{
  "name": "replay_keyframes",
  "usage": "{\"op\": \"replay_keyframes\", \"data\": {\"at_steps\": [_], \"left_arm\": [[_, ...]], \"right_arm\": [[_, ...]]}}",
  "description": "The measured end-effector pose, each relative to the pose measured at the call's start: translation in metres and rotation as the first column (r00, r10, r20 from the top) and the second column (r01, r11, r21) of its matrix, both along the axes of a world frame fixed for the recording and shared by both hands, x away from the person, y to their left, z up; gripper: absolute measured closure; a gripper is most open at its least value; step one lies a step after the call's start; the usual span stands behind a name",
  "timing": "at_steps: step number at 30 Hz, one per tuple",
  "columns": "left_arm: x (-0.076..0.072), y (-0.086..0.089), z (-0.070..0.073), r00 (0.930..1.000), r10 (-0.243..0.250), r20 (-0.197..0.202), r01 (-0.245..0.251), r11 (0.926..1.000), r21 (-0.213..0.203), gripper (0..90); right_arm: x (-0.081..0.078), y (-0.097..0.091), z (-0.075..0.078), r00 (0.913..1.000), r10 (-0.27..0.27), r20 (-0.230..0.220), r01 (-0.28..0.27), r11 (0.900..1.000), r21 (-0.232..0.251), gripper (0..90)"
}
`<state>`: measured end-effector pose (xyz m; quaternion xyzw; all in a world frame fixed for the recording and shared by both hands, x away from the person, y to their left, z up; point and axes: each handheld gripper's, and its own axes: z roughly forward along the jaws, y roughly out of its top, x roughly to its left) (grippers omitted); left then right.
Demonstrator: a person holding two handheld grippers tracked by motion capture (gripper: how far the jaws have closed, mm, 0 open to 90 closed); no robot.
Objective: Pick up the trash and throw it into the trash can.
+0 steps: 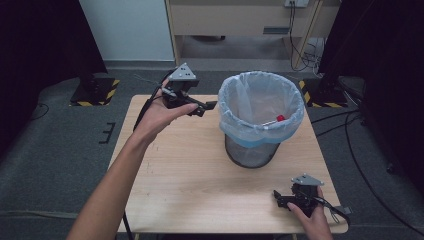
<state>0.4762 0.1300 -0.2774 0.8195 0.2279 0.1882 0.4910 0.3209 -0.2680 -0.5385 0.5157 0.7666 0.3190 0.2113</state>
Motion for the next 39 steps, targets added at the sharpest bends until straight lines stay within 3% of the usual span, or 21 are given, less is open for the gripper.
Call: {"op": "replay_keyframes", "data": {"at_steps": [5, 11, 22, 23, 24, 28, 39], "left_arm": [[0.000, 0.008, -0.013, 0.9998, 0.017, -0.013, -0.017, 0.9999, 0.004, 2.7], [-0.001, 0.018, -0.038, 0.9987, 0.039, -0.033, -0.037, 0.9976, 0.059, 2.3], [-0.011, 0.034, -0.107, 0.9898, 0.087, -0.113, -0.073, 0.9906, 0.116, 2.7], [-0.013, 0.034, -0.124, 0.9868, 0.090, -0.134, -0.073, 0.9890, 0.129, 2.8], [-0.013, 0.034, -0.124, 0.9868, 0.090, -0.134, -0.073, 0.9890, 0.129, 2.8], [-0.016, 0.035, -0.154, 0.9793, 0.102, -0.175, -0.077, 0.9859, 0.148, 2.9], [-0.022, 0.044, -0.204, 0.9551, 0.151, -0.255, -0.110, 0.9795, 0.169, 3.5]], "right_arm": [[0.000, 0.000, 0.000, 1.0000, 0.000, 0.000, 0.000, 1.0000, 0.000, 0.3], [0.000, 0.000, 0.000, 1.0000, 0.000, 0.000, 0.000, 1.0000, 0.000, 0.3], [0.001, 0.000, 0.000, 1.0000, -0.001, 0.002, 0.001, 1.0000, -0.002, 0.3], [0.001, 0.000, 0.000, 1.0000, -0.001, 0.002, 0.001, 1.0000, -0.003, 0.3], [0.001, 0.000, 0.000, 1.0000, -0.001, 0.002, 0.001, 1.0000, -0.003, 0.3], [0.001, 0.000, 0.000, 1.0000, 0.000, 0.004, 0.000, 1.0000, -0.004, 0.3], [0.001, 0.000, 0.000, 1.0000, -0.003, 0.003, 0.003, 1.0000, -0.003, 0.3]]}}
